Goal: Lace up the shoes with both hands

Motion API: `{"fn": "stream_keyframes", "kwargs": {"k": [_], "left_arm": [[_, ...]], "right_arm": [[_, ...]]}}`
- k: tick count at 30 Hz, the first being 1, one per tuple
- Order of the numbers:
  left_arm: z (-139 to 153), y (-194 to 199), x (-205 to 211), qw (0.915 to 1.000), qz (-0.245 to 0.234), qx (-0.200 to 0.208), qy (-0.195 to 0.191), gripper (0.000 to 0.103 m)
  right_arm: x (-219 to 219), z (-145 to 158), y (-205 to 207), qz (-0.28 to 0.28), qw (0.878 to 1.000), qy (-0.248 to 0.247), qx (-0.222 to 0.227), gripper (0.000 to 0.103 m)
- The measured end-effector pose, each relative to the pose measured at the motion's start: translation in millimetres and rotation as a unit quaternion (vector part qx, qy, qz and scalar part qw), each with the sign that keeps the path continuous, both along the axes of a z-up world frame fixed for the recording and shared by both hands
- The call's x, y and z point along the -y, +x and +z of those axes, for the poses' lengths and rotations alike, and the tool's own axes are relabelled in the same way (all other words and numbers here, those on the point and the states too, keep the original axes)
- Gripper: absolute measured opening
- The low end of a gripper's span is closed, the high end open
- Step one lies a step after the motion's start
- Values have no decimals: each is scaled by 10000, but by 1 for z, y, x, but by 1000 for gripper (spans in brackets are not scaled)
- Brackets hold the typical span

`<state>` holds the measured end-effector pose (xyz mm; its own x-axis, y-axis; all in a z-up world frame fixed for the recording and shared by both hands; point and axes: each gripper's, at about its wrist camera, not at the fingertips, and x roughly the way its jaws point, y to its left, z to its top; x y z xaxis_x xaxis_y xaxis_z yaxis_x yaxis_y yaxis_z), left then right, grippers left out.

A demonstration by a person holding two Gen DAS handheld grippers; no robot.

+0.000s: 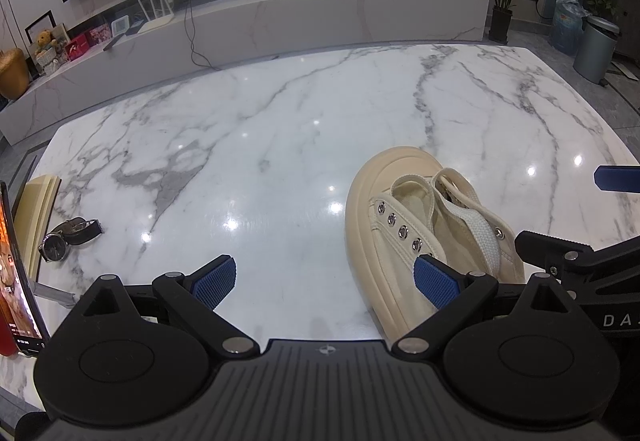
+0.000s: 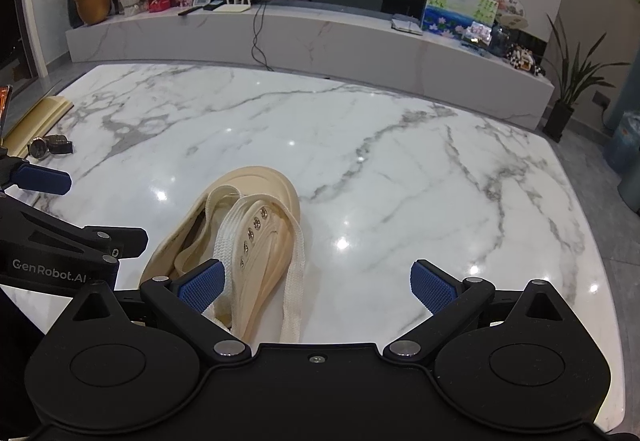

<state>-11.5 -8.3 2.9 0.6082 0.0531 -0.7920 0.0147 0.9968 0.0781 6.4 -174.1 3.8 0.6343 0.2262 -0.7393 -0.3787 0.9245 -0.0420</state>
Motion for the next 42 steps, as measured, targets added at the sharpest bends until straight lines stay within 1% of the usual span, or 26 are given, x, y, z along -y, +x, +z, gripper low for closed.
{"fn": "stream_keyframes", "kwargs": {"k": [3, 8, 13, 15, 18, 19, 20, 23, 25, 26, 27, 28, 30, 31, 32, 33, 35, 36, 38, 40, 42], "left_arm": [[0, 0, 0, 10000, -15, 0, -5, 97], [1, -2, 1, 10000, -61, 5, 1, 97], [6, -3, 3, 9998, -216, 21, -41, 95], [8, -4, 4, 9996, -288, 34, -45, 95], [9, -5, 6, 9993, -361, 45, -59, 95], [10, -4, 6, 9991, -408, 57, -122, 95], [11, -4, 6, 9988, -456, 58, -193, 95], [11, -3, 8, 9977, -612, 55, -282, 95], [11, -3, 10, 9969, -718, 44, -334, 95], [10, -2, 11, 9965, -755, 33, -357, 94], [10, -1, 11, 9962, -789, 21, -379, 93], [9, 0, 13, 9954, -868, -2, -417, 91], [6, 2, 16, 9943, -960, -63, -467, 85], [4, 3, 16, 9938, -992, -108, -498, 76], [2, 4, 17, 9932, -1025, -153, -529, 68], [0, 5, 17, 9926, -1057, -198, -560, 65], [-4, 7, 16, 9917, -1071, -303, -636, 54], [-5, 7, 16, 9914, -1069, -343, -670, 51], [-8, 7, 13, 9907, -1061, -413, -745, 39], [-8, 6, 9, 9907, -1023, -421, -791, 35], [-8, 6, 4, 9908, -982, -425, -831, 35]], "right_arm": [[1, 1, 0, 36, 10000, 14, -8, 100], [3, 2, -4, 247, 9997, 85, -44, 100], [6, 4, -7, 457, 9988, 155, -79, 98], [7, 5, -8, 541, 9983, 183, -93, 93], [8, 6, -10, 667, 9974, 226, -115, 89], [9, 6, -11, 709, 9971, 240, -122, 88], [9, 7, -12, 751, 9968, 254, -129, 85], [11, 8, -14, 877, 9956, 296, -150, 82], [3, 4, -22, 1075, 9938, 240, -155, 78], [1, 3, -23, 1128, 9932, 221, -173, 76], [-1, 2, -23, 1174, 9927, 211, -197, 71], [-3, 1, -23, 1217, 9921, 202, -222, 68], [-8, -1, -23, 1286, 9912, 160, -274, 56], [-10, -3, -23, 1311, 9909, 127, -295, 54], [-11, -4, -22, 1328, 9906, 105, -313, 48], [-12, -5, -22, 1345, 9903, 106, -333, 45], [-14, -6, -21, 1382, 9896, 125, -375, 44], [-15, -6, -21, 1407, 9893, 121, -374, 43], [-16, -5, -20, 1467, 9885, 97, -346, 43], [-17, -4, -20, 1527, 9877, 74, -319, 43], [-18, -3, -19, 1587, 9869, 50, -291, 43]]}}
